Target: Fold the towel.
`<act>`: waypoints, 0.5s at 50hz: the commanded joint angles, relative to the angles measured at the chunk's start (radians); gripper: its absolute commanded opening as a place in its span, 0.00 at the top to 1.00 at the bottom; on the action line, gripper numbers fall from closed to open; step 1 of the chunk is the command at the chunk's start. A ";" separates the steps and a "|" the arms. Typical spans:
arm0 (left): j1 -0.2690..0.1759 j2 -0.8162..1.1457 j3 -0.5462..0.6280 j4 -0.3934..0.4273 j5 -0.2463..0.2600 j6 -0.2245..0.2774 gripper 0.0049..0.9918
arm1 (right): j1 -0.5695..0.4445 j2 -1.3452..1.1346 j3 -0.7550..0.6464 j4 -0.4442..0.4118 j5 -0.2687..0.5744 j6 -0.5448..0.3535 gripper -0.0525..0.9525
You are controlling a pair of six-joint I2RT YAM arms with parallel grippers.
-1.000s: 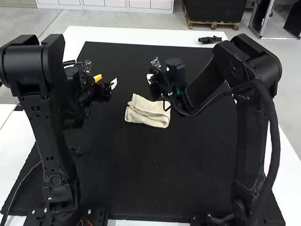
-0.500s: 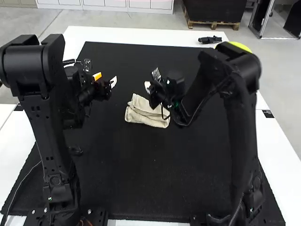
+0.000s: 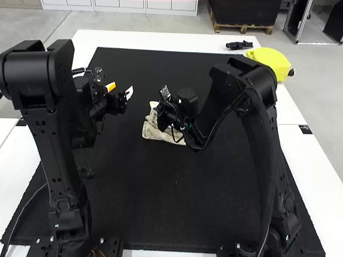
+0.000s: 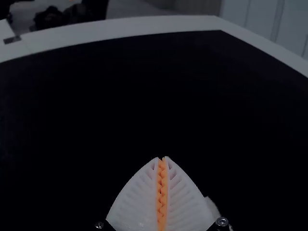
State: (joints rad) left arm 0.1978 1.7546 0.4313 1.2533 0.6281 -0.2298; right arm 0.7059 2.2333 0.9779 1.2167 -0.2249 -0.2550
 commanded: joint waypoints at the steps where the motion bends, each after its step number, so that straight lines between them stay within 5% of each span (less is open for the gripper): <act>1: -0.001 -0.009 -0.019 0.021 -0.005 -0.014 0.03 | 0.007 0.038 0.024 0.015 -0.059 0.074 0.96; 13: -0.001 -0.010 -0.023 0.037 -0.001 -0.026 0.03 | -0.002 0.132 0.028 0.058 -0.093 0.114 0.97; 18: -0.003 -0.012 -0.034 0.058 -0.001 -0.036 0.03 | -0.020 0.172 0.054 0.056 -0.137 0.249 0.97; 25: -0.001 -0.014 -0.039 0.069 -0.001 -0.043 0.03 | -0.031 0.203 0.062 0.067 -0.142 0.306 0.97</act>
State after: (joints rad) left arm 0.1978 1.7546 0.3992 1.3094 0.6285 -0.2565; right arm 0.6949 2.4199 1.0225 1.2785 -0.3347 -0.0486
